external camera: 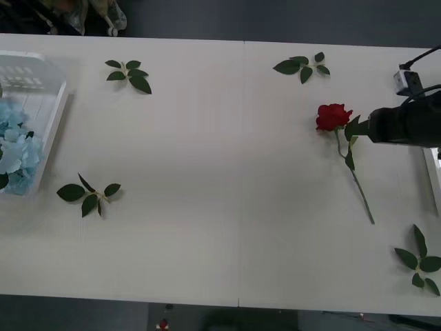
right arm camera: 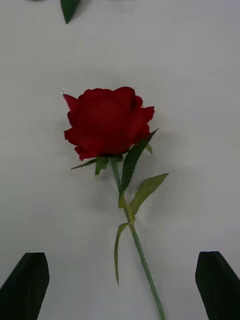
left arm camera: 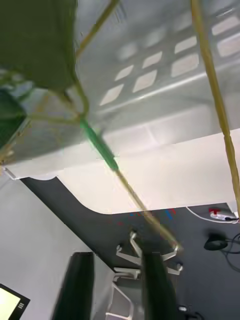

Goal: Put the red flowers into the right box and the blue flowers into the left box

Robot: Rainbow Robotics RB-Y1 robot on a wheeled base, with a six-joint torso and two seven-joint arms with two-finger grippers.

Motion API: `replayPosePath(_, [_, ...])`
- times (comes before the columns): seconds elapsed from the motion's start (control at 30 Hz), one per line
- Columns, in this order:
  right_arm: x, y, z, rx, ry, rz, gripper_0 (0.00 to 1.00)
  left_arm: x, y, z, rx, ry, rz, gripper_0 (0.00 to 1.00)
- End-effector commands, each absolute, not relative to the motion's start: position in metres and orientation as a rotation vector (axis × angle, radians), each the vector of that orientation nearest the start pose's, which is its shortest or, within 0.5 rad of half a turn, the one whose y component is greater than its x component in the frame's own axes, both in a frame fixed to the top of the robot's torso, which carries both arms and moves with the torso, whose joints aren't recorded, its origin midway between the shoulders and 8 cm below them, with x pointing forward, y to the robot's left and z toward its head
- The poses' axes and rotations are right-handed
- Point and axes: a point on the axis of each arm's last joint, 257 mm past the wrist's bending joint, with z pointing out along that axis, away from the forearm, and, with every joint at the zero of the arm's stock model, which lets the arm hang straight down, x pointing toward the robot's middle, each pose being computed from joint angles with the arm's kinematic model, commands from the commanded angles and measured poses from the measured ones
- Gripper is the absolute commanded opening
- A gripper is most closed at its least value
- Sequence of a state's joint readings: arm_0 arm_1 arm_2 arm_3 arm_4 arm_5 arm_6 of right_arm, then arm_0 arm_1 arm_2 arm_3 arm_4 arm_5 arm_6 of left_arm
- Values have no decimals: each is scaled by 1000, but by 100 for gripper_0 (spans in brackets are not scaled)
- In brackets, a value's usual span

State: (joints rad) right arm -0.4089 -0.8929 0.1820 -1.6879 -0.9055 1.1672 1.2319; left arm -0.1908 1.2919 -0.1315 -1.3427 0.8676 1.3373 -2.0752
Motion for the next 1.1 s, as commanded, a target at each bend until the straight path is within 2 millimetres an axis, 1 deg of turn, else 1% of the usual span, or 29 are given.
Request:
replayPosePath(0.03, [545, -283, -192, -100, 2394, 161, 86, 373, 654, -214, 688, 2848, 757, 100])
replayPosePath(0.13, [553, -267, -197, -125, 2390, 145, 87, 374, 654, -216, 691, 2847, 762, 100])
replayPosePath(0.17, [554, -265, -200, -126, 2393, 142, 86, 374, 653, -216, 693, 2846, 760, 100])
replayPosePath(0.27, [563, -250, -206, -153, 2392, 124, 86, 378, 639, -217, 702, 2837, 686, 100])
replayPosePath(0.37, [569, -245, -212, -173, 2395, 87, 86, 383, 624, -214, 713, 2824, 612, 100])
replayPosePath(0.43, [575, -242, -218, -190, 2403, 44, 86, 390, 604, -206, 729, 2797, 528, 100])
replayPosePath(0.47, [577, -242, -219, -195, 2405, 33, 87, 393, 598, -203, 734, 2786, 507, 100])
replayPosePath(0.53, [582, -242, -224, -202, 2415, -1, 87, 403, 572, -189, 751, 2737, 417, 100])
replayPosePath(0.57, [583, -243, -224, -197, 2417, -5, 87, 405, 566, -185, 759, 2724, 399, 100])
replayPosePath(0.6, [586, -244, -224, -189, 2419, -8, 87, 410, 552, -179, 773, 2696, 354, 100])
replayPosePath(0.63, [586, -246, -225, -184, 2425, -17, 86, 414, 541, -174, 784, 2670, 320, 100])
replayPosePath(0.7, [587, -254, -229, -178, 2441, -48, 86, 425, 508, -160, 811, 2597, 223, 100])
replayPosePath(0.73, [587, -257, -229, -176, 2443, -58, 86, 430, 498, -153, 821, 2563, 195, 100])
replayPosePath(0.77, [586, -258, -230, -175, 2447, -65, 86, 434, 491, -149, 825, 2540, 180, 100])
replayPosePath(0.87, [585, -268, -230, -176, 2452, -117, 87, 457, 453, -127, 832, 2399, 102, 100])
replayPosePath(0.9, [586, -269, -230, -176, 2450, -122, 86, 462, 446, -126, 827, 2375, 85, 100])
replayPosePath(0.97, [584, -273, -230, -175, 2456, -138, 86, 482, 420, -127, 785, 2291, 8, 100])
replayPosePath(1.0, [584, -274, -229, -170, 2455, -141, 86, 487, 413, -127, 773, 2272, -10, 100])
replayPosePath(1.07, [587, -276, -228, -164, 2445, -152, 87, 508, 395, -132, 714, 2211, -69, 100])
replayPosePath(1.1, [587, -278, -228, -163, 2446, -156, 86, 514, 389, -131, 705, 2196, -81, 100])
